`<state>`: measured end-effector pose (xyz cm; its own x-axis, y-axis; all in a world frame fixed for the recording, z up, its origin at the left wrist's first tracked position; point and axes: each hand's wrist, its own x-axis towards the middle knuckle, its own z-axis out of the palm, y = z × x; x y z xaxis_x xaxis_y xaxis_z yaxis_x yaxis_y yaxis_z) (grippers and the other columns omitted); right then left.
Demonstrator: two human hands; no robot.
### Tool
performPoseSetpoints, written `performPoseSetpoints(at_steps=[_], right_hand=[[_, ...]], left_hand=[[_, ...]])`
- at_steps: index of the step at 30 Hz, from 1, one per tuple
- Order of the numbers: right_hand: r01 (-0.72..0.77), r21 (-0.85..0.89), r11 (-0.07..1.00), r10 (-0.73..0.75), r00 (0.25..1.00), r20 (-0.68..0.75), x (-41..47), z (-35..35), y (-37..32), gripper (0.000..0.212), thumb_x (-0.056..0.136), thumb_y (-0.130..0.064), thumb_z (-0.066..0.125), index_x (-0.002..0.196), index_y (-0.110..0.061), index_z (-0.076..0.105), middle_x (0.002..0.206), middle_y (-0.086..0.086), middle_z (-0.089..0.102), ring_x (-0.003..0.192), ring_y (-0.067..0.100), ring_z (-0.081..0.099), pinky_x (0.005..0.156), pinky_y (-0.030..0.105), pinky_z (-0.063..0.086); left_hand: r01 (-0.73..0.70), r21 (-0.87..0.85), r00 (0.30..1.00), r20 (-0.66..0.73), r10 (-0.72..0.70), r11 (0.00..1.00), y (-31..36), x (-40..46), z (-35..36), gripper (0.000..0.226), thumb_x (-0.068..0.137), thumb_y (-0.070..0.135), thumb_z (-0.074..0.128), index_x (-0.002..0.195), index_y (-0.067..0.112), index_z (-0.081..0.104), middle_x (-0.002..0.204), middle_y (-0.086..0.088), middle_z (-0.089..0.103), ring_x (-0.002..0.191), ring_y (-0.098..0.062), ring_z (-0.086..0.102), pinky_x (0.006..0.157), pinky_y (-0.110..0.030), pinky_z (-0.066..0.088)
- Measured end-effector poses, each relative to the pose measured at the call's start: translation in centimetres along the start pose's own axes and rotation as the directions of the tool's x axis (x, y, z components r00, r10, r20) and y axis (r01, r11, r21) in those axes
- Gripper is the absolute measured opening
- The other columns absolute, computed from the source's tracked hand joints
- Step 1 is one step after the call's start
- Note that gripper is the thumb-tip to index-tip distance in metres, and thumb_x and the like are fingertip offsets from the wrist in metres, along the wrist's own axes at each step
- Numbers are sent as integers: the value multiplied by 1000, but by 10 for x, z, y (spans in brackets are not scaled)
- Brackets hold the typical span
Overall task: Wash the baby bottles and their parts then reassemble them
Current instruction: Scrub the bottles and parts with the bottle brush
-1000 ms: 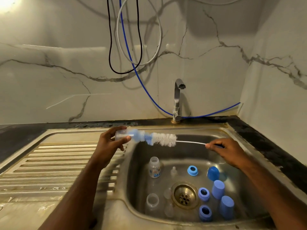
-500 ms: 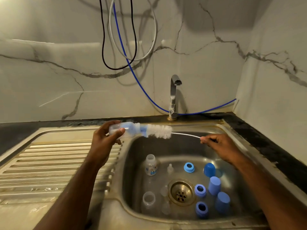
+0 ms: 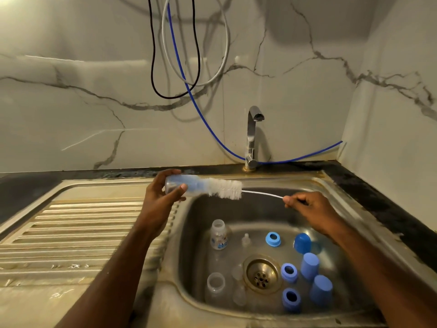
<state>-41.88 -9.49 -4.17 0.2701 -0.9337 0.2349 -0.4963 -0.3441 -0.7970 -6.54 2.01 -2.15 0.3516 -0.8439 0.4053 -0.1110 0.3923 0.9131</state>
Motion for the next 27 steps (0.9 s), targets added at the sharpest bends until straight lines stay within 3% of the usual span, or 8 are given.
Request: performPoseSetpoints(at_steps=[3, 6, 8, 11, 13, 17, 21, 27], right_hand=[[31, 23, 999, -30, 998, -53, 0, -8, 1, 9, 91, -31, 72, 89, -25, 77, 85, -7, 75, 88, 11, 68, 87, 33, 53], [66, 7, 998, -65, 995, -77, 0, -1, -2, 4, 86, -31, 76, 90, -31, 75, 86, -9, 74, 87, 7, 68, 83, 28, 53], [89, 2, 996, -89, 991, -100, 3, -1, 0, 7, 85, -31, 78, 92, -31, 76, 86, -9, 75, 87, 7, 69, 83, 27, 54], [115, -35, 993, -118, 988, -104, 4, 1, 1, 9, 84, -33, 77, 92, -31, 76, 85, -12, 74, 85, 5, 68, 81, 25, 53], [100, -52, 994, -105, 989, -109, 5, 1, 3, 9, 86, -31, 76, 94, -28, 75, 87, -11, 73, 86, 6, 67, 82, 26, 52], [1, 18, 1000, 0, 997, -75, 3, -14, 12, 5, 92, -26, 70, 90, -30, 72, 85, -11, 71, 86, 7, 64, 74, 20, 47], [-22, -54, 998, 27, 995, 96, 0, 3, 6, 20, 98, -34, 61, 89, -22, 74, 87, 7, 72, 87, 22, 65, 77, 30, 50], [-34, -104, 994, 35, 999, 4, 0, -11, 2, 22, 96, -40, 62, 86, -25, 74, 84, 1, 72, 88, 20, 65, 71, 24, 44]], left_hand=[[121, -54, 992, -17, -122, 991, 12, 3, 5, 47, 96, 45, 51, 128, 12, 55, 124, -13, 66, 113, -32, 66, 91, -50, 56], [222, 123, 973, -88, -212, 967, 16, 5, -2, 53, 102, 54, 35, 127, 13, 57, 118, -15, 67, 93, -30, 71, 66, -37, 58], [309, 233, 951, -58, -304, 922, 16, 4, -15, 68, 98, 66, 29, 119, 12, 64, 104, -17, 70, 68, -28, 68, 49, -28, 49], [341, 317, 933, 2, -360, 885, 10, 6, -26, 74, 94, 74, 31, 106, 13, 72, 81, -15, 68, 48, -19, 53, 41, -24, 37], [339, 213, 930, 72, -361, 916, 8, 7, -29, 61, 94, 67, 46, 107, 13, 73, 82, -15, 67, 52, -17, 53, 44, -24, 40], [286, -213, 950, 188, -248, 934, 1, 9, -44, 34, 92, 18, 67, 124, 7, 66, 118, -23, 66, 85, -30, 69, 64, -31, 56], [131, -75, 968, 224, -111, 989, -2, 6, -40, 48, 76, -3, 73, 123, 7, 67, 130, -11, 65, 118, -31, 65, 86, -36, 60], [20, 44, 989, 149, -27, 999, 9, 7, -41, 52, 76, -18, 71, 106, 24, 76, 129, 2, 68, 120, -22, 64, 90, -40, 59]])
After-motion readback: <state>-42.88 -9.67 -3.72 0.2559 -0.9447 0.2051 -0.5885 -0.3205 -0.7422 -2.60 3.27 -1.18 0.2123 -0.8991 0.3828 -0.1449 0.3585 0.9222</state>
